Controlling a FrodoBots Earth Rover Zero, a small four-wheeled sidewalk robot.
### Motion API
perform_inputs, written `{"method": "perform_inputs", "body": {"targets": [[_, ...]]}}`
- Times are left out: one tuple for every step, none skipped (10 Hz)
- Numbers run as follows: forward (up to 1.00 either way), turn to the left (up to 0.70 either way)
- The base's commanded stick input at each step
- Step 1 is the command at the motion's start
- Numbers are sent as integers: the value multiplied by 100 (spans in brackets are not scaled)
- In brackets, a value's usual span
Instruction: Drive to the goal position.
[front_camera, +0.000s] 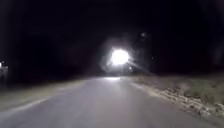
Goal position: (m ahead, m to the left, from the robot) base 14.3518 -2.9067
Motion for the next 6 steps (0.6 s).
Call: {"method": "perform_inputs", "body": {"targets": [[100,0],[100,0],[100,0],[100,0],[100,0],[100,0]]}}
